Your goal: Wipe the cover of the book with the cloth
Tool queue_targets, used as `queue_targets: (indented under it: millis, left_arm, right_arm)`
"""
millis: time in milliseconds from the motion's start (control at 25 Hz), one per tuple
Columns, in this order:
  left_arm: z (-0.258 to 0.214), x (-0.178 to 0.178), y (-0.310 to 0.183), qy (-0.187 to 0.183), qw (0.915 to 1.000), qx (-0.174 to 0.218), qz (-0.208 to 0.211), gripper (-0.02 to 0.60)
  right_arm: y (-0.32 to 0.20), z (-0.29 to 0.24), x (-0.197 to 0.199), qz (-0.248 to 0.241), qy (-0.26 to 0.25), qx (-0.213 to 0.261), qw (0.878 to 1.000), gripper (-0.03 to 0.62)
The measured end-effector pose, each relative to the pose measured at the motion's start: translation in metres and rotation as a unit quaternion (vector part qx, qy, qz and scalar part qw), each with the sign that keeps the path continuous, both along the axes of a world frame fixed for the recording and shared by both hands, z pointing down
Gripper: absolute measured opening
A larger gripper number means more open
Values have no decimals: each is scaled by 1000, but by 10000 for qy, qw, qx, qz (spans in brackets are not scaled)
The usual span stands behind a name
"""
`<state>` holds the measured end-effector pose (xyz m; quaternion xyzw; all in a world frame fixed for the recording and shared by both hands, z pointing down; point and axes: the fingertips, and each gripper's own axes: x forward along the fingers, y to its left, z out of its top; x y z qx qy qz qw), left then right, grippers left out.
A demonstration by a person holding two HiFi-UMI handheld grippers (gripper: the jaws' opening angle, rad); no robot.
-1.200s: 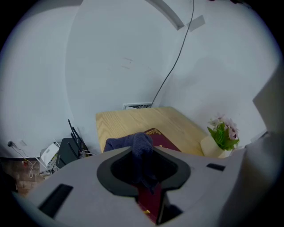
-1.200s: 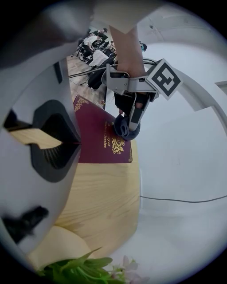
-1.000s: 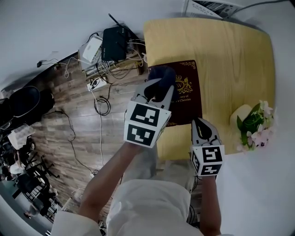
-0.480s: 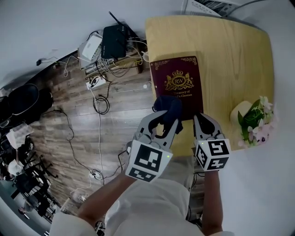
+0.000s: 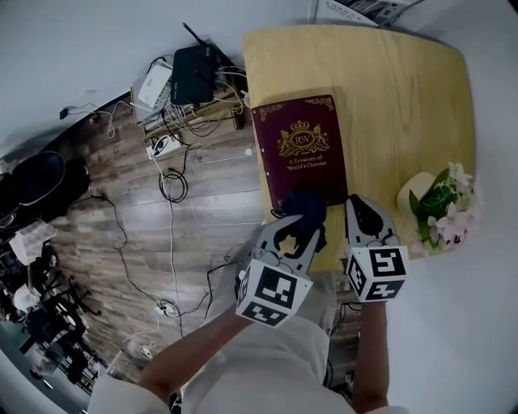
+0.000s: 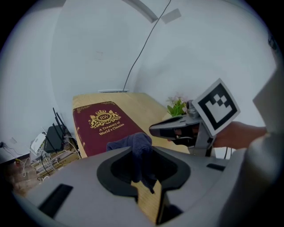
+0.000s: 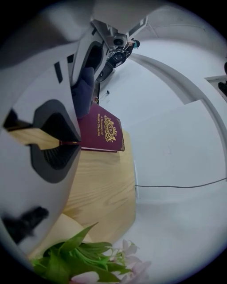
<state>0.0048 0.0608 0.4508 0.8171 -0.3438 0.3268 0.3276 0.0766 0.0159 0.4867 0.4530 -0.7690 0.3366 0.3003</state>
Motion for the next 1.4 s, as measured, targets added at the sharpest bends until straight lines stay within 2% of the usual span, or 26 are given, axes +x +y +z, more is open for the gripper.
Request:
queue_targets:
  millis: [200, 440, 600, 1080, 1400]
  left_arm:
    - [11, 6, -5, -86, 9999, -48, -76, 100]
    - [13, 9, -21, -103, 9998, -31, -194, 100]
    - [14, 7, -36, -99, 9995, -8, -310, 100]
    - [18, -6, -96, -102, 9980, 263, -570, 100]
    - [20, -14, -133, -134, 9962, 430, -748, 100]
  right_arm:
    - [2, 6, -5, -430, 133, 131, 9989, 40]
    - [8, 14, -16, -991, 217, 15, 9948, 40]
    - [7, 15, -15, -972, 35, -69, 9952, 40]
    - [7, 17, -15, -1071, 199, -333, 9935, 40]
    - [7, 17, -17, -1164, 218, -305, 9925, 40]
